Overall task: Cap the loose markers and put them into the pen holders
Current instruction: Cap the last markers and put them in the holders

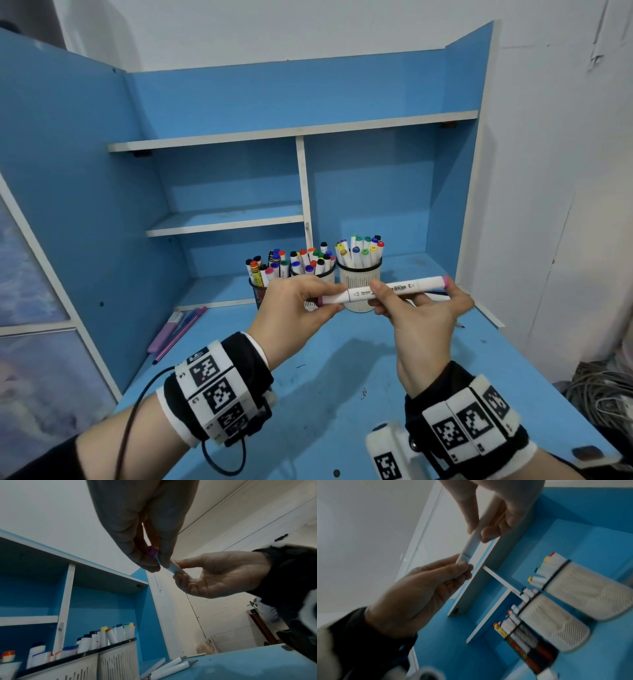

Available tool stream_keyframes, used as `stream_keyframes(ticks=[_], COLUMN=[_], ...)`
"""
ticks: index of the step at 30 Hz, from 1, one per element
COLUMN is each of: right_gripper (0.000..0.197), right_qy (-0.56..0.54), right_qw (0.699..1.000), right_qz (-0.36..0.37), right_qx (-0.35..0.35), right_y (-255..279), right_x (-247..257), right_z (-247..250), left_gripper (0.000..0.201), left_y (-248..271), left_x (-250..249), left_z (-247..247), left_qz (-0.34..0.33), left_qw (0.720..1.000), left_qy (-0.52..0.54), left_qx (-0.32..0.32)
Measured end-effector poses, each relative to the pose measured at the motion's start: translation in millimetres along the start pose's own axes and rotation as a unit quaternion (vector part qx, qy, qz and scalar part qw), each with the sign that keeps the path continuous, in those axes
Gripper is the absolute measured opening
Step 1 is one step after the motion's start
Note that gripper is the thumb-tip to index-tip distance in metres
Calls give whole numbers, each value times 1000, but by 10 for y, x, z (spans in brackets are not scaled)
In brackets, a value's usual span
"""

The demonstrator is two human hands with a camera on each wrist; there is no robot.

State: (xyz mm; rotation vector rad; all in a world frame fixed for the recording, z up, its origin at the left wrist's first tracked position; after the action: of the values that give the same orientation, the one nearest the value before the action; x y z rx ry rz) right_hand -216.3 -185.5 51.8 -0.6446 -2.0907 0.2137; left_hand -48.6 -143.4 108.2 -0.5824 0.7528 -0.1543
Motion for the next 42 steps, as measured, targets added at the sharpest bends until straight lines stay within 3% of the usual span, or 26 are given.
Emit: stream_keyframes(ticks=[7,13,18,22,29,32,36,39,40,42], right_gripper=[70,55,50,37,30,36,41,31,28,26], right_qy=[-4,-8,2,18,27,71,174,334,410,551], right_qw=[999,1000,995,990,982,967,948,896,856,745], right_qz=[-30,13,60,92,123,130,113,96,91,64], right_qx=[-38,17,77,110,142,206,241,277,303,370], right_y=[52,-173,-331,-456,-786,-929,-1258,-1530,-1602,-1700], right_x=[-145,26,245,326,317,240,-114,-491,-623,-908], right_z=[110,19,-117,-203,-297,-353,-203,13,75,200], left_gripper=[29,33,36,30,24,36,69,80,76,66], left_y=[-33,-125,-252,-421,-792,-920,-1099,-1257,-1315,-1430], left_x=[24,95,-72,-226,-236,-244,-175,-63,-5,115], left_z=[-64,-183,-262,-235,-373,-497,-545,-524,-524,-544], left_qz=[-7,44,16,-16,-1,-5,4,16,26,44], left_qw=[1000,996,996,997,996,996,994,994,993,992], left_qy=[-18,-33,11,57,66,59,90,106,111,122], left_qx=[23,75,85,55,58,72,60,22,10,-11])
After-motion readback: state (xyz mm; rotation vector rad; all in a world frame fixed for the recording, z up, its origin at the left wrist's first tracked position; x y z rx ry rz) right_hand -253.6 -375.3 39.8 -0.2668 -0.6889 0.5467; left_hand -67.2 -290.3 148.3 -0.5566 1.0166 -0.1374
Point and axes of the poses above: each hand's wrist, its own y-axis away from the middle knuckle, its own z-axis out of the back of the hand, x = y × z, the point moved 9 cm from there along -y, towards the middle knuckle, and after that the axes turned 11 degrees about z, right-handed, at the moved point
